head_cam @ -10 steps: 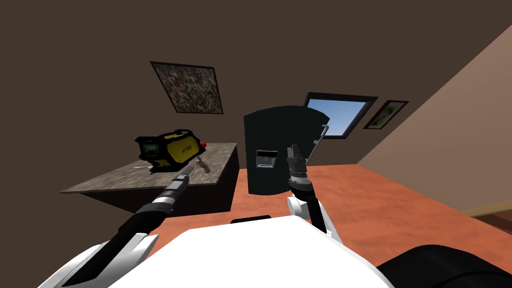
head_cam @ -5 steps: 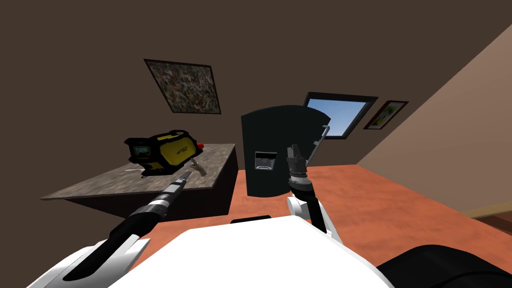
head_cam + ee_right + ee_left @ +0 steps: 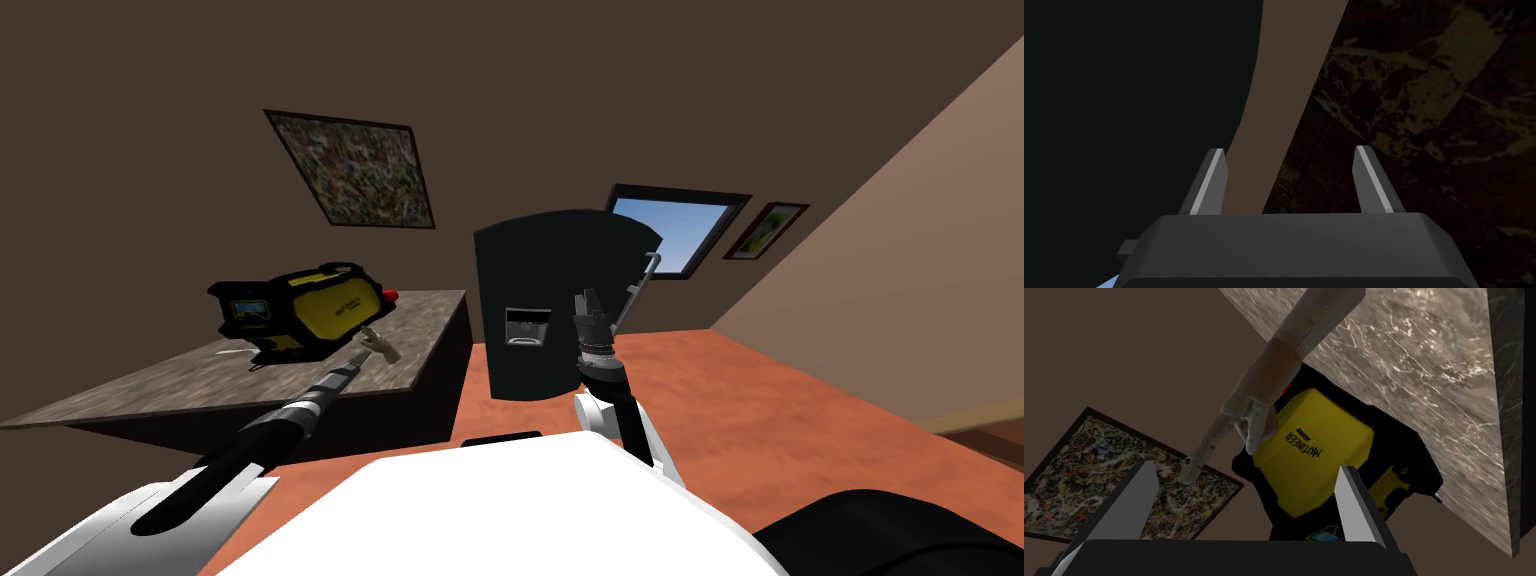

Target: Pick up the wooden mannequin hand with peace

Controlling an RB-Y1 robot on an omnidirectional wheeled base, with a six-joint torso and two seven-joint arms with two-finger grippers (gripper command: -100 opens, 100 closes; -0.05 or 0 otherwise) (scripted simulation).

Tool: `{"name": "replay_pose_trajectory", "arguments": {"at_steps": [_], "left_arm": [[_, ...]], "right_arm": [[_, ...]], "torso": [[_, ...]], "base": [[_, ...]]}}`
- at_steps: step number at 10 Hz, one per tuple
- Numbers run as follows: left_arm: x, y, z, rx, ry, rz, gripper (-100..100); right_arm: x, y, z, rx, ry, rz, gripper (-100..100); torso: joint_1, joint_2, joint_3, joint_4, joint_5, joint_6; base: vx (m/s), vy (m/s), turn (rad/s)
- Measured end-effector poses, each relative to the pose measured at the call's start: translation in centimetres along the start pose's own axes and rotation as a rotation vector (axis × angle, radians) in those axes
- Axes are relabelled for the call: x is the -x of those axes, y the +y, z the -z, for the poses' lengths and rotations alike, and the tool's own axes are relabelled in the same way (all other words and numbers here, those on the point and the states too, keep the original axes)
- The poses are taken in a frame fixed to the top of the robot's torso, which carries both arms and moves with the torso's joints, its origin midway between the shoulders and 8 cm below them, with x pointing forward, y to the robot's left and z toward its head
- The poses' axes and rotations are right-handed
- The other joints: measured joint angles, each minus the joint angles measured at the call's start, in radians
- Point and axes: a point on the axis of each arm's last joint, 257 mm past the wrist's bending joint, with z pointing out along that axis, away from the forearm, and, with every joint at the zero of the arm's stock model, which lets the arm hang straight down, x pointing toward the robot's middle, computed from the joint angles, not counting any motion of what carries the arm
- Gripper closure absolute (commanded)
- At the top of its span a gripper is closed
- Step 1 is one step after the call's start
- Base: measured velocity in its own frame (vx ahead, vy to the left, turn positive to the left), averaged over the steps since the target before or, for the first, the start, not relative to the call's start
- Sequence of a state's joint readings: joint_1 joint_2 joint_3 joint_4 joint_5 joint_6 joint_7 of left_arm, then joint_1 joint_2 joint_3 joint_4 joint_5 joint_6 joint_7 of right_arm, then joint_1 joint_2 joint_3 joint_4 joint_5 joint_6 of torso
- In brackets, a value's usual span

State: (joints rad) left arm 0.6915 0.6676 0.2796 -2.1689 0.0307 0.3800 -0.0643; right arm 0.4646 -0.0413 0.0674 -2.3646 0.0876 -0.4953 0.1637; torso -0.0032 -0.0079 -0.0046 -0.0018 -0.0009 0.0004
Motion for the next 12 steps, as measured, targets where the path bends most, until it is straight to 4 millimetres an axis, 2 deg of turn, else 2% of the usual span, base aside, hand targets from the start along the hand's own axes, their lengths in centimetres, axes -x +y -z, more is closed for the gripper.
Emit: {"name": "replay_pose_trajectory", "arguments": {"at_steps": [3,6,7,8,12], "left_arm": [[1.5,3.5,-0.4,0.093,0.001,-0.102,-100],[2.9,5.2,-0.7,0.155,-0.002,-0.182,-100],[3.0,5.3,-0.7,0.159,-0.003,-0.186,0],[2.9,5.3,-0.7,0.158,-0.003,-0.186,-100],[0.9,4.1,-4.2,0.095,0.054,-0.153,-100]], "right_arm": [[0.0,0.0,0.0,0.000,0.000,0.000,0],[0.0,0.0,0.0,0.000,0.000,0.000,0],[0.0,0.0,0.0,0.000,0.000,0.000,0],[0.0,0.0,0.0,0.000,0.000,0.000,0],[0.0,0.0,0.0,0.000,0.000,0.000,0]], "torso": [[0.002,0.001,0.000,0.000,0.001,0.000],[0.002,-0.001,-0.001,0.000,0.001,0.000],[0.003,0.002,0.001,0.000,0.001,0.000],[0.003,0.005,0.003,0.001,0.001,0.000],[-0.001,0.012,0.007,0.003,0.000,0.000]], "base": [[0.100,-0.027,-0.041],[0.100,-0.015,-0.042],[0.011,-0.001,0.002],[-0.032,-0.034,0.018],[-0.056,-0.052,0.009]]}}
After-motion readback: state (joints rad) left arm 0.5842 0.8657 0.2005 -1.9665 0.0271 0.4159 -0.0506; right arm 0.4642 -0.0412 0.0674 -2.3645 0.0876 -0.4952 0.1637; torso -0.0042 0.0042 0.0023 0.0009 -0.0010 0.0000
